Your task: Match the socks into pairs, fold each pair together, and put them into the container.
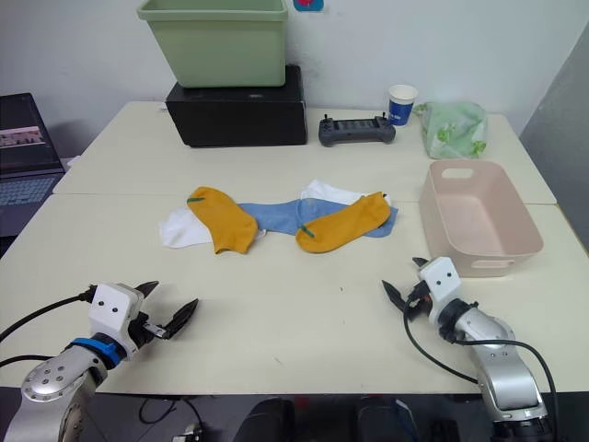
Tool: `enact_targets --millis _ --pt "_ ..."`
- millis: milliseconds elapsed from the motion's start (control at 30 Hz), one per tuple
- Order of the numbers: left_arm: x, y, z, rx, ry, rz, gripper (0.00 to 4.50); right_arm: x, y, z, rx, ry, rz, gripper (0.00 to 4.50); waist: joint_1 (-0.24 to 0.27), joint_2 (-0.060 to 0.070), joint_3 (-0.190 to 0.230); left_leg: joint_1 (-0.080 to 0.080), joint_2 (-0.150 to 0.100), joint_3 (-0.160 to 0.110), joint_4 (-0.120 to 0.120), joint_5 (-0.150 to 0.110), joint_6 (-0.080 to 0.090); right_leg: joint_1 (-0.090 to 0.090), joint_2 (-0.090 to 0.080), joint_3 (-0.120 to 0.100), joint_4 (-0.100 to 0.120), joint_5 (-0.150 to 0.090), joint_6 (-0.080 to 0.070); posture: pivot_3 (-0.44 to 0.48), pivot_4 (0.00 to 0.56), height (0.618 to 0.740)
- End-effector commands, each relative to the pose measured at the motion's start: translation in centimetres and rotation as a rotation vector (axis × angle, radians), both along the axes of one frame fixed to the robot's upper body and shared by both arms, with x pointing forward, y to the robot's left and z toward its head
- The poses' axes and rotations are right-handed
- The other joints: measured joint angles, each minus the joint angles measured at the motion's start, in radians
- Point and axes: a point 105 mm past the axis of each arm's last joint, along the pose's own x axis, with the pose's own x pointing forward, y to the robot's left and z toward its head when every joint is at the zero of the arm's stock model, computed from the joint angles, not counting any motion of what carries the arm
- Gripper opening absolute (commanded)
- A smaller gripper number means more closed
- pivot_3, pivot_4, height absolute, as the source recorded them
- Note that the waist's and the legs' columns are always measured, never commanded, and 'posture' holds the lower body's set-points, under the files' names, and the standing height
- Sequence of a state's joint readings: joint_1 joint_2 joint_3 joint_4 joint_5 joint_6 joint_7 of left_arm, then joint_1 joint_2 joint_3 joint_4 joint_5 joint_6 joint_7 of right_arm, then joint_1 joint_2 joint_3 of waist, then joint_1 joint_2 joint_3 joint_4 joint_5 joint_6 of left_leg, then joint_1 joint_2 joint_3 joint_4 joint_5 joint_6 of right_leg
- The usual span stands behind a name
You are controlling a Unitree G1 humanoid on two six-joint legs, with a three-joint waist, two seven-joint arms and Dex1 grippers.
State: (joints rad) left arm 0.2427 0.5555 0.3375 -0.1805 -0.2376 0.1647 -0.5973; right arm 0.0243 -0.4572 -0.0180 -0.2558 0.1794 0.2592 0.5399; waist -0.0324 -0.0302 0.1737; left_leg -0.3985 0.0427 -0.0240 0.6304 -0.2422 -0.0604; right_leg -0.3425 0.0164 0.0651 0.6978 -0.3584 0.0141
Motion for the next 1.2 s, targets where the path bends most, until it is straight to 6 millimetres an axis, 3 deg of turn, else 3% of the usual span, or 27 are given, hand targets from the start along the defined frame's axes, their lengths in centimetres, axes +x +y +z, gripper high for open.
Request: enact_targets --millis 33,1000,1200 --pt "-0.2 0.3 0.7 0.025 -0.038 0.015 4.48 0.1 -0.4 1.4 -0.006 -0.055 -0.001 4.50 0.000 0.000 0.000 0.000 0.000 0.000 0.000 0.000 0.000 0.000 0.000 0.000 0.000 0.000 0.000 0.000 0.150 0.740" --pt "-0.7 0.3 1.2 -0.063 -0.071 0.056 4.48 -0.4 -0.2 1.0 -0.018 -0.035 0.022 4.50 0.000 0.000 0.000 0.000 0.000 0.000 0.000 0.000 0.000 0.000 0.000 0.000 0.000 0.000 0.000 0.000 0.150 0.740" --pt "-0.8 -0.2 1.9 -0.040 -0.084 0.005 4.48 -0.5 1.1 1.9 -0.038 -0.071 0.127 4.50 0.000 0.000 0.000 0.000 0.000 0.000 0.000 0.000 0.000 0.000 0.000 0.000 0.000 0.000 0.000 0.000 0.150 0.740"
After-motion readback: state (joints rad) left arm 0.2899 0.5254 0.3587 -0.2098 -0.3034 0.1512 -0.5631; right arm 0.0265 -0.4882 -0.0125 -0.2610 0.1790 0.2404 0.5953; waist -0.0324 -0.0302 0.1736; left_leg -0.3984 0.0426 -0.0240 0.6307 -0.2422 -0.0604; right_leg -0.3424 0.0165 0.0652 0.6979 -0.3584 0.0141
